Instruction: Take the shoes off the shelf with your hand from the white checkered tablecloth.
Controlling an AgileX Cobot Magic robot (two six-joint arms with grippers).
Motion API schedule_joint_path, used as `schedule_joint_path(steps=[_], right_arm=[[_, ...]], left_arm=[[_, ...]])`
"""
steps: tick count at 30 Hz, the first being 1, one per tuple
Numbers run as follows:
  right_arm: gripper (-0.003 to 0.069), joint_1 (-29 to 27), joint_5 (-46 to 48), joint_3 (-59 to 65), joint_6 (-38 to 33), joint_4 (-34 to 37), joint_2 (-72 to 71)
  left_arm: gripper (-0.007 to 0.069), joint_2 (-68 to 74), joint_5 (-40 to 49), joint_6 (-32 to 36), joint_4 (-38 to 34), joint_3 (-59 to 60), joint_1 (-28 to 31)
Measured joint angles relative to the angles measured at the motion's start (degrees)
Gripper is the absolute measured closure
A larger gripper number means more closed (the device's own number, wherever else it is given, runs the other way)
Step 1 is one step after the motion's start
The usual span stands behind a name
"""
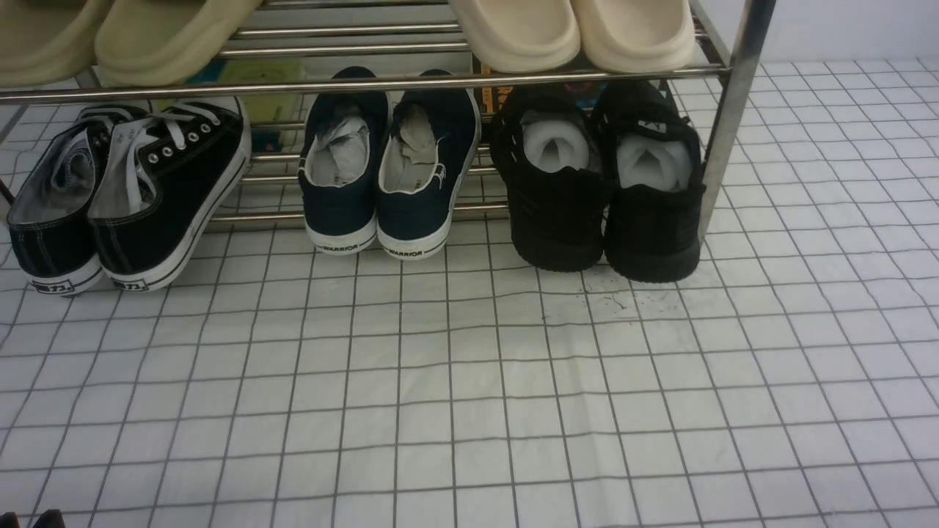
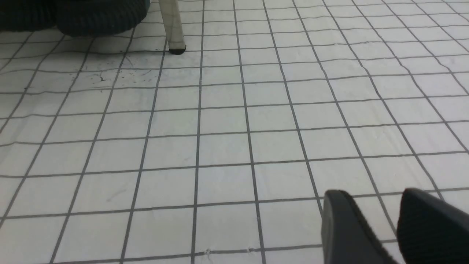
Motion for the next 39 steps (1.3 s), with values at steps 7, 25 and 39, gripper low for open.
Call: schedule_joint_path(steps=[7, 25, 39], right_arm=[[0.0420, 0.0, 0.0, 0.0, 0.0, 0.0, 0.0], [0.0420, 0.0, 0.0, 0.0, 0.0, -8.0, 0.0], [0.0420, 0.0, -2.3, 0.6, 23.2, 29.4, 0.0]], left_arm=[[0.0385, 0.0, 0.0, 0.0, 0.0, 0.0, 0.0], [0.0385, 0.0, 0.0, 0.0, 0.0, 0.0, 0.0], [0.0385, 0.0, 0.0, 0.0, 0.0, 0.0, 0.0]])
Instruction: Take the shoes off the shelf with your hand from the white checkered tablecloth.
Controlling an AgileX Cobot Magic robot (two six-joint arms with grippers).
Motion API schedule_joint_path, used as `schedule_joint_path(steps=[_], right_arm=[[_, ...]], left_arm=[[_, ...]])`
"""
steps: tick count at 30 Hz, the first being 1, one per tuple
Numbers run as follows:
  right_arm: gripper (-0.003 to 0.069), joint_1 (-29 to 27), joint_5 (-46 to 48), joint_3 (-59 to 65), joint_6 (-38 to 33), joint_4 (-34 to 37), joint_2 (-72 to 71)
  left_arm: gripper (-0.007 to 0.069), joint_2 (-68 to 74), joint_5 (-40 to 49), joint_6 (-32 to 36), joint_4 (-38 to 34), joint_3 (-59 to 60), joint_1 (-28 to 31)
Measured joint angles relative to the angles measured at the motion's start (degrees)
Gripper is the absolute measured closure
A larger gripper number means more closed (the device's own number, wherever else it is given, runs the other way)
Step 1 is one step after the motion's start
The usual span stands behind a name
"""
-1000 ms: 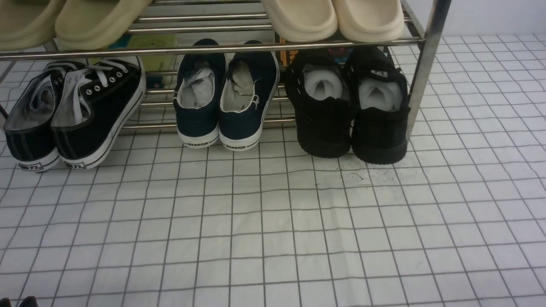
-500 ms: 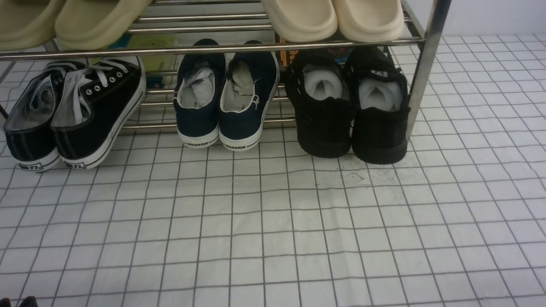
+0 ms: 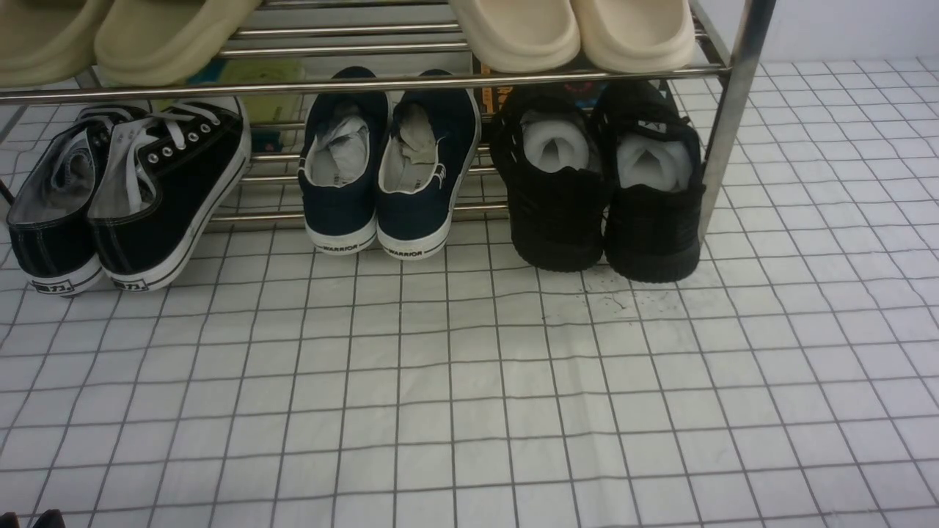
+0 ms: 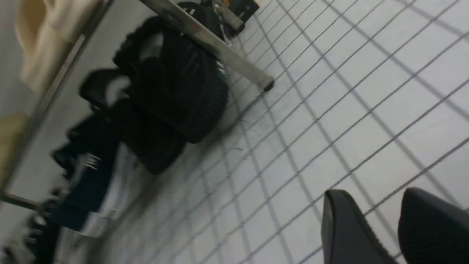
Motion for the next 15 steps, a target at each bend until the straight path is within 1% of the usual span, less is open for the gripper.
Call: schedule_joint_path(steps=[1, 3, 6, 9, 10, 11, 13, 15], right_arm=[[0.0420, 0.0, -0.1, 0.0, 0.3, 1.1, 0.0], [0.0420, 0.0, -1.5, 0.0, 1.5, 5.7, 0.0], [0.0421, 0.0, -4.9, 0.0, 1.6, 8.4, 0.0], [0.0436, 0.0, -7.1, -0.1, 1.3, 9.3, 0.0], [0.0469, 0.0, -8.7, -1.3, -0.2, 9.4, 0.0], [0.0474, 0.0, -9.1, -1.5, -0.8, 9.4, 0.0], [0.0561, 0.0, -11.8, -6.9, -7.8, 7.8, 0.5], [0.0618, 0.0, -12.0, -11.2, -13.7, 6.0, 2.5]], left_arm=[[0.0385, 0.0, 0.0, 0.0, 0.0, 0.0, 0.0], [0.0385, 0.0, 0.0, 0.0, 0.0, 0.0, 0.0], [0.0385, 0.0, 0.0, 0.0, 0.0, 0.0, 0.0], [0.0385, 0.0, 0.0, 0.0, 0.0, 0.0, 0.0], [0.0385, 0.0, 0.0, 0.0, 0.0, 0.0, 0.0], [0.0385, 0.0, 0.0, 0.0, 0.0, 0.0, 0.0], [0.0385, 0.0, 0.0, 0.0, 0.0, 0.0, 0.0], [0.0385, 0.0, 0.0, 0.0, 0.0, 0.0, 0.0]])
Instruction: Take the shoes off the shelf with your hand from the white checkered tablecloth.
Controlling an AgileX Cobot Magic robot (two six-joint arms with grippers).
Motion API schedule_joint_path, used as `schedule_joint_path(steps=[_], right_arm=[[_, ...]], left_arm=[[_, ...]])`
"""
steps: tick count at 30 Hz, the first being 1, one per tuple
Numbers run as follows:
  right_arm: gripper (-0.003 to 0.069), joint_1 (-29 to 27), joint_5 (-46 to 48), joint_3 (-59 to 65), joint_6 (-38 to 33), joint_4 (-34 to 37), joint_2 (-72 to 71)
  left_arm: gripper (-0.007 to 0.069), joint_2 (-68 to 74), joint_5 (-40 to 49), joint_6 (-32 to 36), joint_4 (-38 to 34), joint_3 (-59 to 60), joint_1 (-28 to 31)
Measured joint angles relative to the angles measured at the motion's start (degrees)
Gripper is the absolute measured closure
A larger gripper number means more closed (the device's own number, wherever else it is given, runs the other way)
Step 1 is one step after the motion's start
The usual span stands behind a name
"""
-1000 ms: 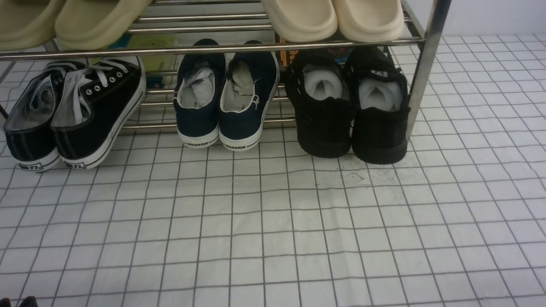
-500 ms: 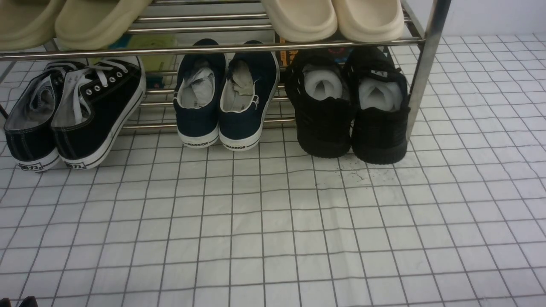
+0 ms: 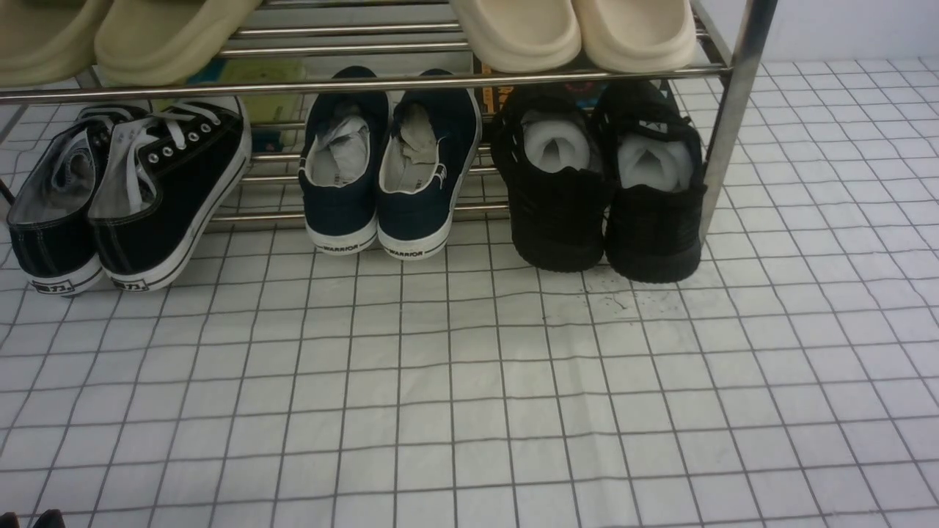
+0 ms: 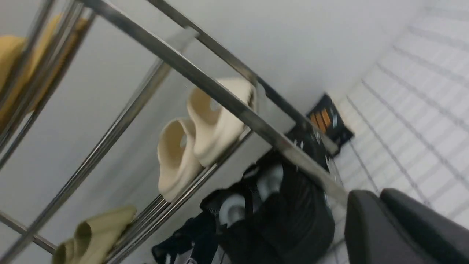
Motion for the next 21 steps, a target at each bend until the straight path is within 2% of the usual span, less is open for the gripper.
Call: schedule_joint_path(steps=[1, 4, 7, 8, 9, 11, 13, 16, 18, 19, 20, 21], right_arm=[[0.0652, 0.0, 1.1, -3.4, -4.6, -1.2, 1.9], [0.0665, 0.0, 8.7, -10.7, -13.6, -4.0, 9.9], [0.0659, 0.0, 22.8, -17.9, -17.5, -6.8, 22.2], [0.0659, 0.0, 23.7, -18.8, -17.6, -7.0, 23.1], [0.0659, 0.0, 29.9, -21.5, -17.9, -7.4, 31.0], [0.0659, 0.0, 36.3, -25.0, -19.0, -6.9, 40.0], [0.0659, 0.0, 42.4, -29.6, -22.9, -3.4, 50.5], [0.0659, 1.5, 48.8, -35.5, -32.4, 5.2, 61.4], [0.0659, 5.4, 52.3, -41.2, -38.4, 10.9, 69.5], [0.0659, 5.4, 52.5, -41.9, -38.4, 11.3, 70.2], [0.0659, 10.9, 54.0, -47.2, -40.3, 13.2, 76.5], [0.0659, 10.9, 54.1, -48.7, -40.4, 13.2, 77.2]], left_arm=[[0.0385, 0.0, 0.0, 0.0, 0.0, 0.0, 0.0], [0.0385, 0.0, 0.0, 0.0, 0.0, 0.0, 0.0], [0.0385, 0.0, 0.0, 0.0, 0.0, 0.0, 0.0], [0.0385, 0.0, 0.0, 0.0, 0.0, 0.0, 0.0], [0.0385, 0.0, 0.0, 0.0, 0.0, 0.0, 0.0], [0.0385, 0.0, 0.0, 0.0, 0.0, 0.0, 0.0], [0.0385, 0.0, 0.0, 0.0, 0.0, 0.0, 0.0], [0.0385, 0.0, 0.0, 0.0, 0.0, 0.0, 0.0], [0.0385, 0.0, 0.0, 0.0, 0.0, 0.0, 0.0], [0.0385, 0.0, 0.0, 0.0, 0.0, 0.0, 0.0], [0.0385, 0.0, 0.0, 0.0, 0.0, 0.0, 0.0], [0.0385, 0.0, 0.0, 0.0, 0.0, 0.0, 0.0]])
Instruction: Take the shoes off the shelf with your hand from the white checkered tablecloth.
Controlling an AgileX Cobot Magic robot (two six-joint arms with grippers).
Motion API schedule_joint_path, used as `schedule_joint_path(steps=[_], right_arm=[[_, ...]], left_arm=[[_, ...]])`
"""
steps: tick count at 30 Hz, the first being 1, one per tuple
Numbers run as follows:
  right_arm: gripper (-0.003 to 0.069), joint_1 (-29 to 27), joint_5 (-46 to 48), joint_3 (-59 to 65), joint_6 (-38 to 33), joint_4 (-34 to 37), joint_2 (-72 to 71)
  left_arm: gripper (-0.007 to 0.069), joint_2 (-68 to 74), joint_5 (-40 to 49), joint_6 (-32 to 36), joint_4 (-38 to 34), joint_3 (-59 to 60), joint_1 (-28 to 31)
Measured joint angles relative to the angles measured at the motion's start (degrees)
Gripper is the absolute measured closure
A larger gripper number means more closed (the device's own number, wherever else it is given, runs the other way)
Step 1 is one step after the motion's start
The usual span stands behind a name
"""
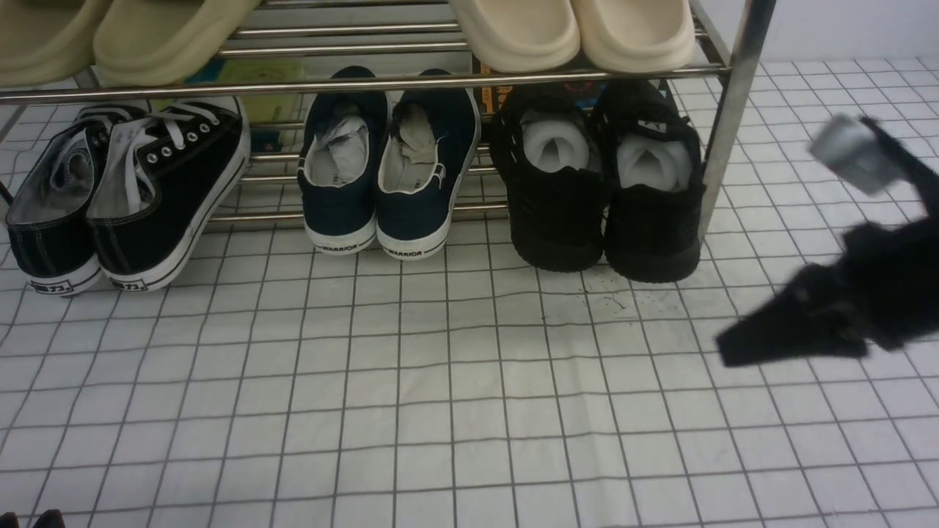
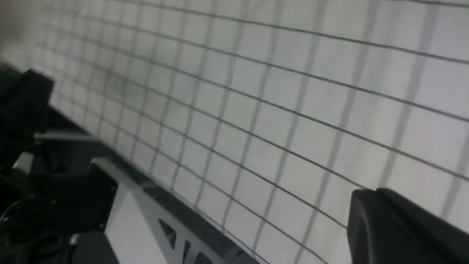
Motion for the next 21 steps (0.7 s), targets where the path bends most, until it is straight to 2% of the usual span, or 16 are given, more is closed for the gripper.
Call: schedule_joint_path(steps=[2, 3, 4, 8, 9, 10, 11, 12, 17, 21], right_arm=[[0.0659, 7.9, 1.1, -11.2, 2.2, -4.0, 8.9], [0.0659, 8.4, 1.2, -12.2, 2.6, -4.0, 9.6], [0.0659, 12.3, 1.8, -20.7, 6.2, -10.0, 15.2], [0.0659, 19.2, 3.2, -37.9, 16.9, -25.3, 25.1], [0.0658, 19.5, 3.3, -38.7, 17.5, -26.1, 25.6], [0.0657, 21.2, 4.4, -45.0, 21.8, -31.6, 28.6], [0.0657, 21.4, 4.6, -45.7, 22.3, -32.1, 29.4], [0.0655, 22.6, 6.2, -52.1, 26.0, -36.5, 32.5], [0.0636, 23.1, 8.8, -64.5, 30.3, -42.9, 40.5], [0.0564, 23.1, 9.2, -69.9, 32.3, -46.7, 44.2]], left_arm=[[0.0385, 0.0, 0.0, 0.0, 0.0, 0.0, 0.0], [0.0385, 0.0, 0.0, 0.0, 0.0, 0.0, 0.0], [0.0385, 0.0, 0.0, 0.0, 0.0, 0.0, 0.0], [0.0385, 0.0, 0.0, 0.0, 0.0, 0.0, 0.0], [0.0385, 0.0, 0.0, 0.0, 0.0, 0.0, 0.0], [0.0385, 0.0, 0.0, 0.0, 0.0, 0.0, 0.0], [0.0385, 0.0, 0.0, 0.0, 0.0, 0.0, 0.0], [0.0385, 0.0, 0.0, 0.0, 0.0, 0.0, 0.0], [0.0385, 0.0, 0.0, 0.0, 0.0, 0.0, 0.0], [0.0385, 0.0, 0.0, 0.0, 0.0, 0.0, 0.0]])
